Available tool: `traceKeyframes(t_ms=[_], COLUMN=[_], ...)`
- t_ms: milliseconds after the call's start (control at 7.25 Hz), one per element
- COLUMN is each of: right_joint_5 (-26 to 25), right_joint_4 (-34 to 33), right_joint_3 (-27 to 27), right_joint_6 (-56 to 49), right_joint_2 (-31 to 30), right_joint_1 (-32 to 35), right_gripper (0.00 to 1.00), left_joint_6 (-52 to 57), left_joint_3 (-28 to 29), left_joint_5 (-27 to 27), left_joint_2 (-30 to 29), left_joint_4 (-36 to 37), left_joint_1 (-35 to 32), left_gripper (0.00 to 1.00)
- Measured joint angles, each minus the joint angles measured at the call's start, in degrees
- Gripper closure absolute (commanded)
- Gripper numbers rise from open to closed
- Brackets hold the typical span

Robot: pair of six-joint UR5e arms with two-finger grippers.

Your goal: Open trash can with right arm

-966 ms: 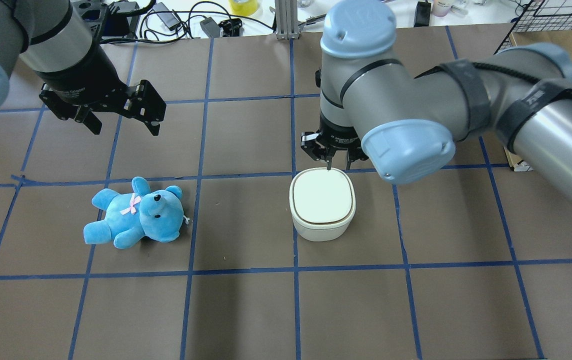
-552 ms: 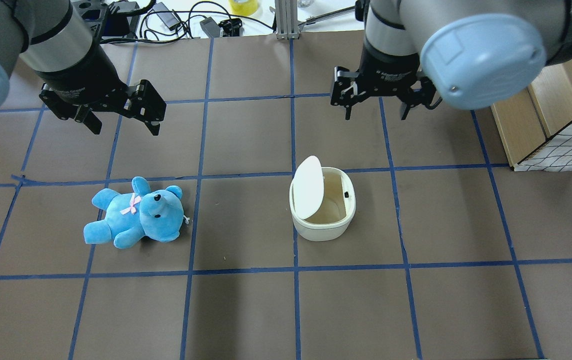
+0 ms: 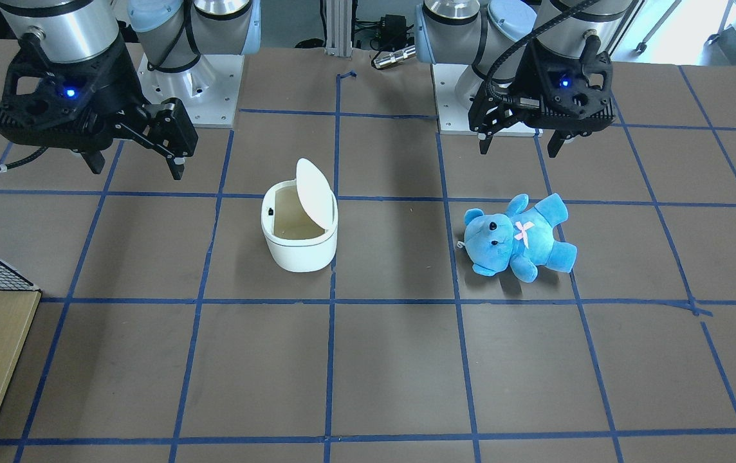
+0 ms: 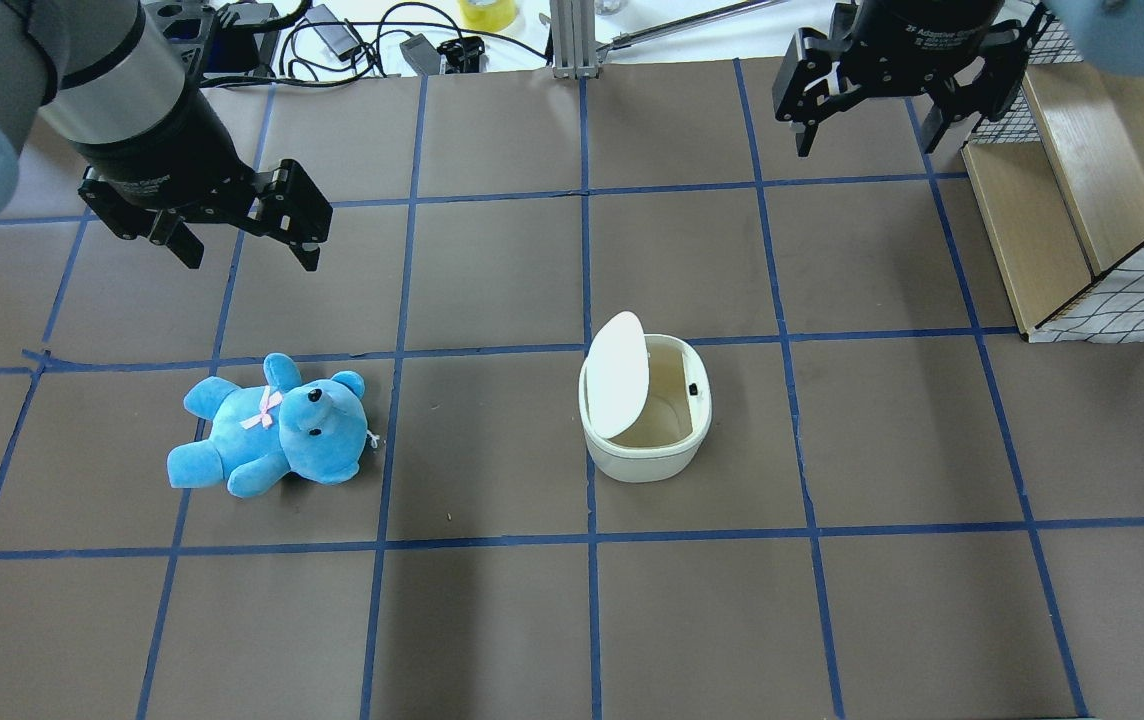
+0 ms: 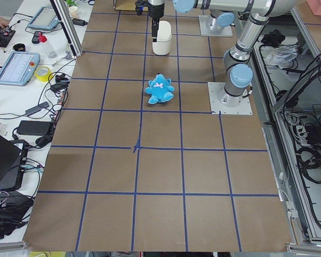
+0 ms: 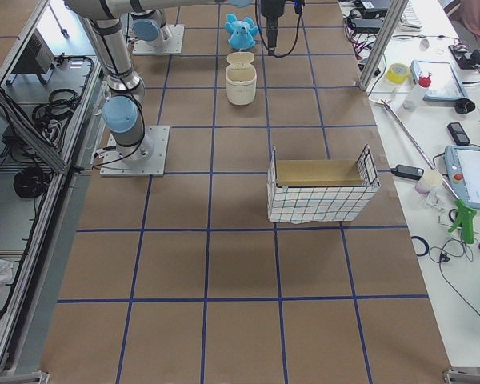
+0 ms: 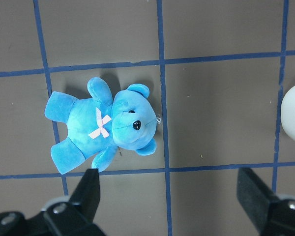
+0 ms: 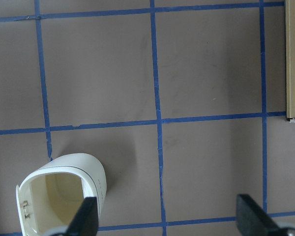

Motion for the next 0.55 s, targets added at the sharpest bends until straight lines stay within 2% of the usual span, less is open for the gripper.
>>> traceKeyframes(t_ms=[552], right_joint_5=[0.90], right_joint_4=[-0.01], right_joint_3=[-0.01], right_joint_6=[-0.50], right_joint_2=[-0.08], right_joint_1=[-0.14], right_gripper=[0.00], left_joint_6=[0.00], left_joint_3=[0.00], left_joint_5=[0.00], left_joint_2=[0.00], left_joint_4=[0.00], left_joint_1=[0.00], left_gripper=[0.00])
